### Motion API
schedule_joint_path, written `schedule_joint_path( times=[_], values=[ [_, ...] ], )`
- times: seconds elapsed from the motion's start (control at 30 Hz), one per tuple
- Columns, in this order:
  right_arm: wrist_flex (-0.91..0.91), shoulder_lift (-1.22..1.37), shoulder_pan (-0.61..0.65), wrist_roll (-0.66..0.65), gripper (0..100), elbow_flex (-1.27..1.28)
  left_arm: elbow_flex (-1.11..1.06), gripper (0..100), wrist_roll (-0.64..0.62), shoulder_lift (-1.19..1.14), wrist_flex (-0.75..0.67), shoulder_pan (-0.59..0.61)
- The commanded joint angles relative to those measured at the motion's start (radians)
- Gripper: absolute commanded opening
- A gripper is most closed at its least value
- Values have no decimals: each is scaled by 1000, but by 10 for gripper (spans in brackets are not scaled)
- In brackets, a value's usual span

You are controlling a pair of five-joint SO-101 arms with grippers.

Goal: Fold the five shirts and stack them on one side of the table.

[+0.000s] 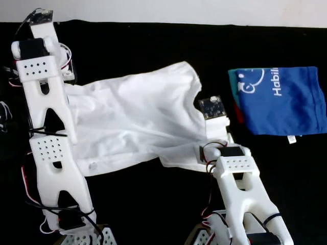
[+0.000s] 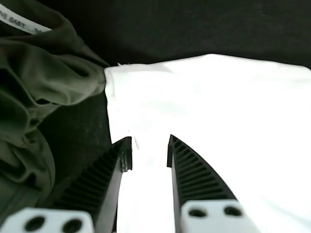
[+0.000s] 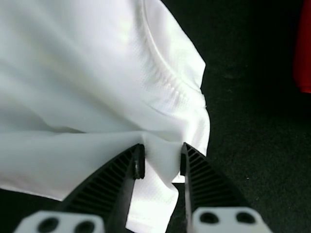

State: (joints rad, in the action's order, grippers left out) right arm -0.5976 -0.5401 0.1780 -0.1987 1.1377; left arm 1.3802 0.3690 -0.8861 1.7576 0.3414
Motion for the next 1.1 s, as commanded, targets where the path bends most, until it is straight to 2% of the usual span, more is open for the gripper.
schedule_joint_path(
  times=[0.0, 0.17, 0.33, 0.47, 0.57, 0.67, 0.83, 1.07],
  values=[
    [16, -7, 12, 6, 124, 2, -25, 128, 3, 153, 17, -1],
    [16, -7, 12, 6, 124, 2, -323, 127, 3, 418, 18, -5],
    [16, -7, 12, 6, 124, 2, -808, 126, 11, 806, 17, -10],
    [16, -7, 12, 6, 124, 2, -1201, 126, 97, 1050, 12, -10],
    [16, -7, 12, 6, 124, 2, -1474, 126, 129, 1181, -87, -7],
    [16, -7, 12, 6, 124, 2, -1709, 130, 137, 1253, -245, -7],
    [16, -4, 12, 6, 124, 2, -1929, 157, 137, 1236, -440, -4],
    [16, -5, 12, 3, 124, 2, -1963, 192, 141, 1152, -459, 18]
  ],
)
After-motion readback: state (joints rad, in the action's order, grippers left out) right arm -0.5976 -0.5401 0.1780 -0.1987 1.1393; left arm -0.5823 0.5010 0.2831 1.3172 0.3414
